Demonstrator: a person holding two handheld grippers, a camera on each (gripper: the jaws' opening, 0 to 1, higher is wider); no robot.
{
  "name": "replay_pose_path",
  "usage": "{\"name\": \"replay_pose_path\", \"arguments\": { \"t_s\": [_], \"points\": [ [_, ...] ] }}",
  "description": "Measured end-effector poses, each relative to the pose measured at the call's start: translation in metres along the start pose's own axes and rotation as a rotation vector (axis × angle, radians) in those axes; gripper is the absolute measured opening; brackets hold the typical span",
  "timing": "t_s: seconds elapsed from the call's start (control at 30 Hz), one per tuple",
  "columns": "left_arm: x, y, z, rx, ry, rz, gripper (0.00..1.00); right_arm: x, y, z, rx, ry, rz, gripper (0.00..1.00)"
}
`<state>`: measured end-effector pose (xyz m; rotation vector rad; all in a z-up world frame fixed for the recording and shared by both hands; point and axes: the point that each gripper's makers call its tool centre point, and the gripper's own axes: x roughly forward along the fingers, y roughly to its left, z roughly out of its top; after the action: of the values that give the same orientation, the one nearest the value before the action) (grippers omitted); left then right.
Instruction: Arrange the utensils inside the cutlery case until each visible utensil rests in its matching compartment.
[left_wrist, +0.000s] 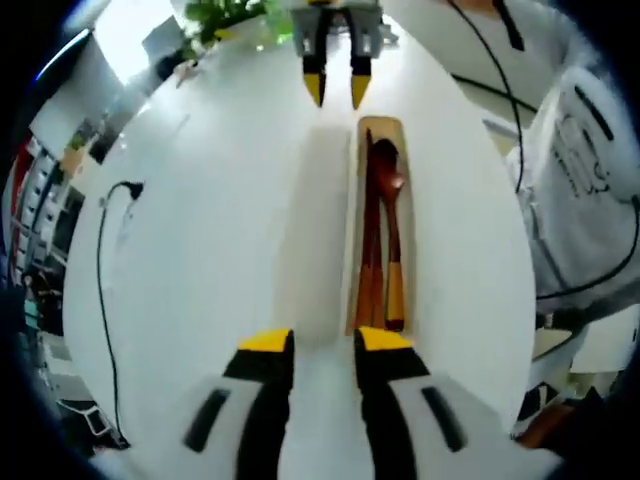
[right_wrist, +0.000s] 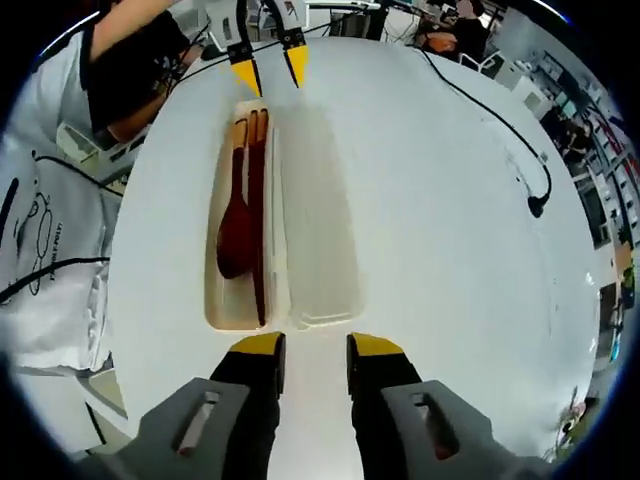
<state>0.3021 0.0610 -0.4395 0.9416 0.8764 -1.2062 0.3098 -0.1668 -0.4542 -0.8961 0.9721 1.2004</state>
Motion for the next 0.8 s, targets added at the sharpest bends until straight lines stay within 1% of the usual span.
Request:
{"name": "replay_pose_path", "arguments": {
  "t_s": [0.03, 0.1, 0.17, 0.3, 0.37, 0.4, 0.43, 0.5, 0.57, 0.8],
  "points": [
    [0.002, 0.003, -0.002, -0.005, 0.001, -0.001, 0.24, 0.002, 0.000, -0.001, 0.001, -0.005, 0.005, 0.26],
    [0.005, 0.007, -0.005, -0.007, -0.001, 0.003, 0.25, 0.005, 0.002, 0.001, -0.040, -0.035, 0.018, 0.28],
    [0.008, 0.009, -0.008, 0.001, 0.011, 0.006, 0.25, 0.008, 0.005, -0.002, -0.073, -0.028, 0.026, 0.30],
    [0.015, 0.014, -0.021, 0.018, 0.038, 0.009, 0.26, 0.013, 0.004, -0.004, -0.115, -0.043, 0.017, 0.34],
    [0.019, 0.016, -0.025, 0.024, 0.040, 0.010, 0.27, 0.016, 0.004, -0.004, -0.126, -0.057, 0.013, 0.39],
    [0.020, 0.016, -0.025, 0.024, 0.040, 0.009, 0.27, 0.018, 0.006, -0.003, -0.137, -0.074, 0.022, 0.41],
    [0.021, 0.016, -0.025, 0.025, 0.033, 0.008, 0.28, 0.020, 0.006, -0.002, -0.136, -0.081, 0.026, 0.43],
    [0.023, 0.016, -0.020, 0.016, 0.006, -0.001, 0.28, 0.021, 0.005, -0.001, -0.130, -0.090, 0.035, 0.44],
    [0.024, 0.016, -0.015, 0.009, -0.015, -0.010, 0.29, 0.022, 0.003, 0.000, -0.143, -0.104, 0.034, 0.46],
    [0.030, 0.015, -0.005, 0.014, -0.036, -0.044, 0.31, 0.025, -0.005, 0.003, -0.142, -0.104, 0.058, 0.51]
  ]
}}
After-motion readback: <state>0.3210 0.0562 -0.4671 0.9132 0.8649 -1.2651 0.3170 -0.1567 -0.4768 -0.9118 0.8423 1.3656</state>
